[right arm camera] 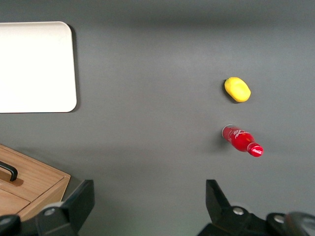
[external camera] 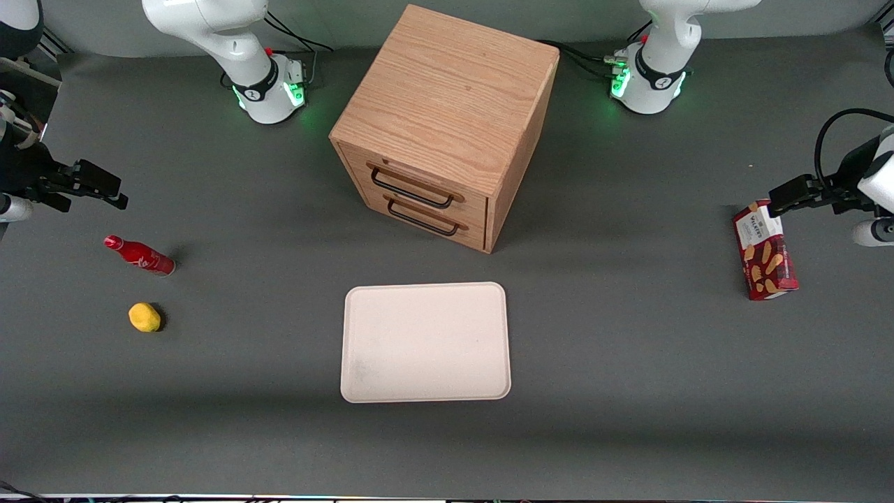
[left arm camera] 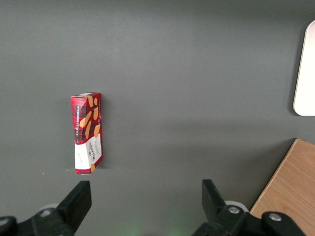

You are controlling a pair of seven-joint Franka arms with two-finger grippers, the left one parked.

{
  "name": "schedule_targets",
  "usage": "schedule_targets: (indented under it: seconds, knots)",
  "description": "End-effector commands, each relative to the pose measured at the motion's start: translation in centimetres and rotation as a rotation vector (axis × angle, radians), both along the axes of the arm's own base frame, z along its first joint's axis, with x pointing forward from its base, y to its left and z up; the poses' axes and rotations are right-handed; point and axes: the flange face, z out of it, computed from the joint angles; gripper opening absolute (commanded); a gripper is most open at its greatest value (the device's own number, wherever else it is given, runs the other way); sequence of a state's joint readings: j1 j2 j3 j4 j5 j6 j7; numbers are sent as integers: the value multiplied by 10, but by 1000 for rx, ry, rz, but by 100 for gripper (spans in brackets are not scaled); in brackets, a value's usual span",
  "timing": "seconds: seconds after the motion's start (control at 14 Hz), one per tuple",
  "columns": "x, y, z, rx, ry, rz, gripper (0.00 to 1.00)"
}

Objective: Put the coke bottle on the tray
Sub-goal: 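Move the right gripper toward the red Coca-Cola bottle lying on the table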

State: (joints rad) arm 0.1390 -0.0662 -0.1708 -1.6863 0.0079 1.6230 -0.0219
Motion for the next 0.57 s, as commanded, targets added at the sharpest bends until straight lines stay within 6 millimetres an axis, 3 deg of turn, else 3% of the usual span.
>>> schedule_targets:
  seconds: [0.0, 0.36, 0.5]
  knots:
    - [0, 3, 6, -11, 16, -22, 100]
    - [0, -5, -3, -22, 31, -4, 100]
    - [2, -25, -22, -64, 53, 38, 100]
